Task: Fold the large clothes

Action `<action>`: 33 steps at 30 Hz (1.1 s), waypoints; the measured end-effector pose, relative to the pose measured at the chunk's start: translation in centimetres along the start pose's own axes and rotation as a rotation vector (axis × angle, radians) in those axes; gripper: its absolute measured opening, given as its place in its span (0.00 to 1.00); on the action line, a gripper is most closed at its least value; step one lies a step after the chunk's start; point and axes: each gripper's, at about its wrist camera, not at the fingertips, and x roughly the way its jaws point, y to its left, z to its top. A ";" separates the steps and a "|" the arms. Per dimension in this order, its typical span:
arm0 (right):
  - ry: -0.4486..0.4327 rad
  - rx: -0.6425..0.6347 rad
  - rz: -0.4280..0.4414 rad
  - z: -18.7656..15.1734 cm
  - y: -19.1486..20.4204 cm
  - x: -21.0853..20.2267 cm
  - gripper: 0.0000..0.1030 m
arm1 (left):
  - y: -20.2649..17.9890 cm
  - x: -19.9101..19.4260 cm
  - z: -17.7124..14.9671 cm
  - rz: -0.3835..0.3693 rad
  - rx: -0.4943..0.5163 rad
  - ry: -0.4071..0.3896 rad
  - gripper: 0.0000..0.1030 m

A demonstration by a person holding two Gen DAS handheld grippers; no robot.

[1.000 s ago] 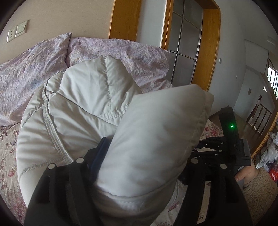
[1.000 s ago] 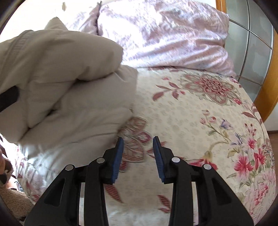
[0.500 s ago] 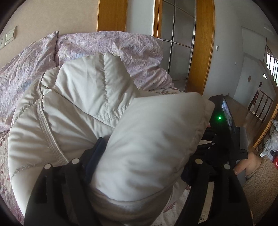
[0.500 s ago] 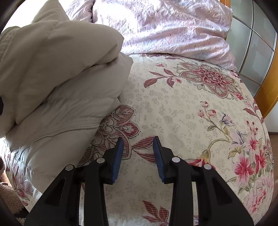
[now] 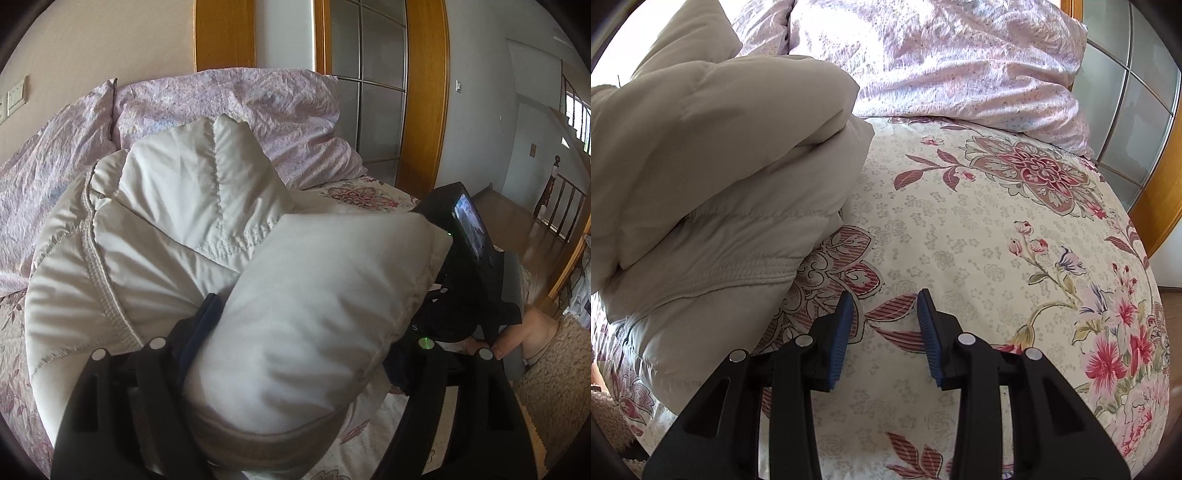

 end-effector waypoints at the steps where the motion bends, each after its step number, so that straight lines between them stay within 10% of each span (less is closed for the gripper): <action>1: 0.000 0.001 0.001 0.0 0.0 0.0 0.37 | -0.3 -0.3 0.0 0.002 0.009 0.000 0.78; 19: 0.001 0.011 0.005 0.0 0.0 0.1 0.39 | -4.3 -10.7 1.2 -0.126 0.134 -0.187 0.92; 26: 0.002 0.011 0.004 0.1 0.0 0.1 0.39 | 1.8 -13.8 3.4 0.108 -0.027 -0.283 0.92; 33: 0.002 0.011 0.002 0.1 0.0 0.1 0.39 | 8.5 -11.1 3.6 0.306 -0.172 -0.208 0.92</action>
